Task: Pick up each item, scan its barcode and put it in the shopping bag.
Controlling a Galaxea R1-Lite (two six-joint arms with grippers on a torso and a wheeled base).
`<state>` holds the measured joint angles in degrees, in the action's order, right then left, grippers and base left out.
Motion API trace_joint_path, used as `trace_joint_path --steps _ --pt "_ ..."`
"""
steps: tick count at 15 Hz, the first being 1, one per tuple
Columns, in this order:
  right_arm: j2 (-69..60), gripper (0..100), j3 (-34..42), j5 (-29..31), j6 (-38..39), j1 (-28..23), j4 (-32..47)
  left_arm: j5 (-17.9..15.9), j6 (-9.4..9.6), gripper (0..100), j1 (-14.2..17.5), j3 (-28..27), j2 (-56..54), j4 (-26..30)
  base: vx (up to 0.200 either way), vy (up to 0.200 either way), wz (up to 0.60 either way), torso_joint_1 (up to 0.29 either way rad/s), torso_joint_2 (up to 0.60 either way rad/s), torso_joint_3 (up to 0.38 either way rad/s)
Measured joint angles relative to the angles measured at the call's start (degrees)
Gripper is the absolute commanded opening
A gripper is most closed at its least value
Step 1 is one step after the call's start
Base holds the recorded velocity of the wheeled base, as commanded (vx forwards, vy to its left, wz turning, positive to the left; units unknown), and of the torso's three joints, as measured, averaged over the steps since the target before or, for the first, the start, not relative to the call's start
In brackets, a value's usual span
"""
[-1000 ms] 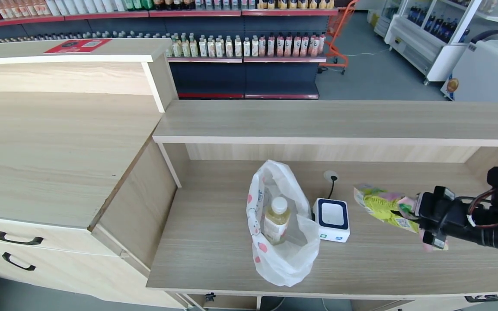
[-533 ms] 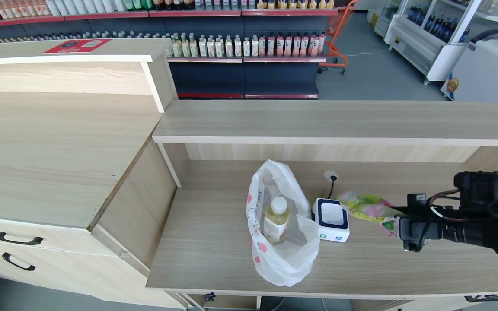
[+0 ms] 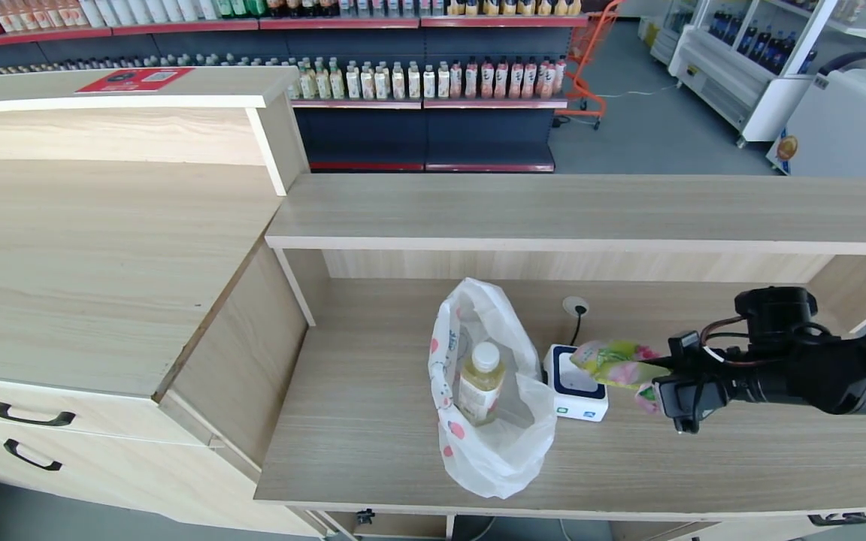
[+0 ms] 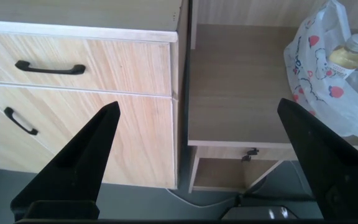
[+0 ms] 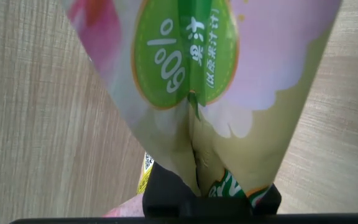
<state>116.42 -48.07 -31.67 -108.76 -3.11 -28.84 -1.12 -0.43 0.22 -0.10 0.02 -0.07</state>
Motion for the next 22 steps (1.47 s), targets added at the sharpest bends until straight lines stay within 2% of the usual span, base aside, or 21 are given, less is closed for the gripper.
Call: trace_joint_path --steps 8,10,16,19,21,22 --pt "5.5 0 -5.3 0.6 -3.4 3.4 -0.7 0.0 0.0 100 0.0 0.0 0.0 0.0 0.0 0.0 0.0 0.0 0.0 0.0" --pt "7.0 0 -7.1 2.9 -4.1 3.8 -0.8 0.0 0.0 100 0.0 0.0 0.0 0.0 0.0 0.0 0.0 0.0 0.0 0.0" --pt "7.4 0 -8.0 4.1 -5.0 4.0 -0.4 0.0 0.0 100 0.0 0.0 0.0 0.0 0.0 0.0 0.0 0.0 0.0 0.0" --pt "5.4 0 -6.0 2.9 2.3 3.5 -0.3 0.0 0.0 100 0.0 0.0 0.0 0.0 0.0 0.0 0.0 0.0 0.0 0.0" --pt "1.5 0 -1.2 1.5 13.3 1.4 -0.2 0.0 0.0 100 0.0 0.0 0.0 0.0 0.0 0.0 0.0 0.0 0.0 0.0" --pt "-1.3 0 1.7 0.4 21.5 0.2 -0.1 0.0 0.0 100 0.0 0.0 0.0 0.0 0.0 0.0 0.0 0.0 0.0 0.0"
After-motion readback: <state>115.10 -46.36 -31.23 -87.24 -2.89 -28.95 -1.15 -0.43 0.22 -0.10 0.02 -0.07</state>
